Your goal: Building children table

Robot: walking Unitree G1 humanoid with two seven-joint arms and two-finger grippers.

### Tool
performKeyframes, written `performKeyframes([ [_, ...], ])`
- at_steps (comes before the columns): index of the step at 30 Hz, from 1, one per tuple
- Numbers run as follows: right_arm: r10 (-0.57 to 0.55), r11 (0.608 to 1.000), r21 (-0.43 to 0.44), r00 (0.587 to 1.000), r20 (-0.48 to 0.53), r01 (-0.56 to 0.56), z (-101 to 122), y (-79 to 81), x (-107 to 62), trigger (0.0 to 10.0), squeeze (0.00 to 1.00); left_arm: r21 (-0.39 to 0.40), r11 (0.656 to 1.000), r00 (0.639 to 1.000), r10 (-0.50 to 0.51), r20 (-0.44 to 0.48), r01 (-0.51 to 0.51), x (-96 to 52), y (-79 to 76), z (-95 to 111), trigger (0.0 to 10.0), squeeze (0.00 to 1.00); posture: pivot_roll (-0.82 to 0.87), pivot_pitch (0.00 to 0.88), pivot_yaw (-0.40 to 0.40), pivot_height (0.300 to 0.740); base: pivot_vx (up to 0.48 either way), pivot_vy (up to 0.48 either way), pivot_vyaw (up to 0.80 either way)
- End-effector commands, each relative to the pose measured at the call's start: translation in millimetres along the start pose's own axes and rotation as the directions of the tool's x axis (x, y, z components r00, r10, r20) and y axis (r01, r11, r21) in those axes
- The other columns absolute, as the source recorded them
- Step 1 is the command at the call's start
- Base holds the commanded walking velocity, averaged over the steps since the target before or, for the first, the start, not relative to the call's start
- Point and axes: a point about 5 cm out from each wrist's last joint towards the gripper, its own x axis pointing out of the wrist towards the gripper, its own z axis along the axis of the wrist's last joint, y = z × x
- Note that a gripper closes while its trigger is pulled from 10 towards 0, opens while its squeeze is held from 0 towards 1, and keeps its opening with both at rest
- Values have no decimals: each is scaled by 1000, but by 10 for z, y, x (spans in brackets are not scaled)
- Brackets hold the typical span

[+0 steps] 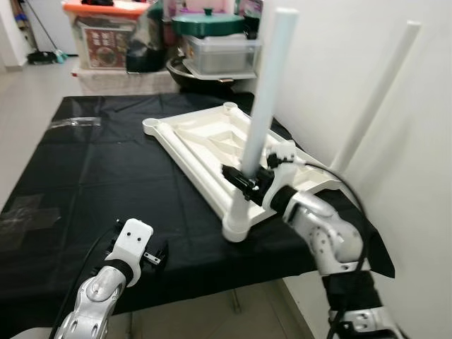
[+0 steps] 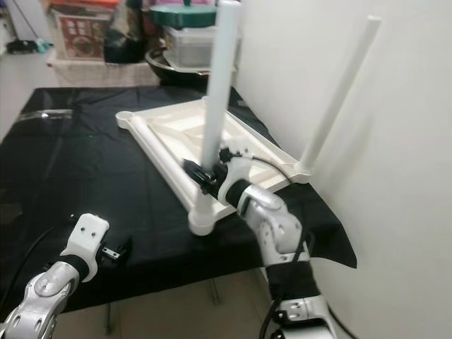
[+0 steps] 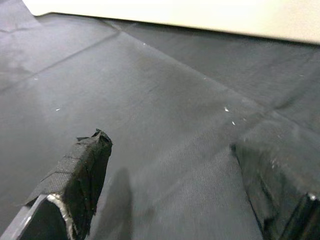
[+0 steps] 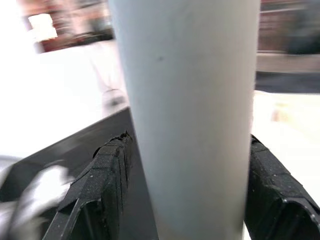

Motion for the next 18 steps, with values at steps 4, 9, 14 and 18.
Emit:
performKeyframes([
  [4, 278, 958, -53, 959, -51, -281, -25, 154, 89, 10000, 0, 3, 1000, 1000, -17, -7, 17, 25, -15, -2, 10000, 0, 166, 0, -107, 740, 0, 0, 0],
  [9, 368, 928, -37, 928, -64, -371, -105, 239, 195, 5255, 0, 9, 1000, 1000, -4, -8, 4, 24, 28, 0, 10000, 0, 175, 0, -120, 740, 0, 0, 0],
  [14, 313, 950, 4, 949, -31, -313, -162, 285, 343, 0, 0, 5, 1000, 1000, 5, -14, -5, 19, 31, -20, 10000, 0, 177, 0, -116, 740, 0, 0, 0],
  [18, -130, 991, 26, 988, -86, 133, -320, 13, 403, 0, 0, 4, 1000, 1000, -6, -14, 6, -15, -16, -22, 10000, 0, 179, 0, -115, 740, 0, 0, 0],
])
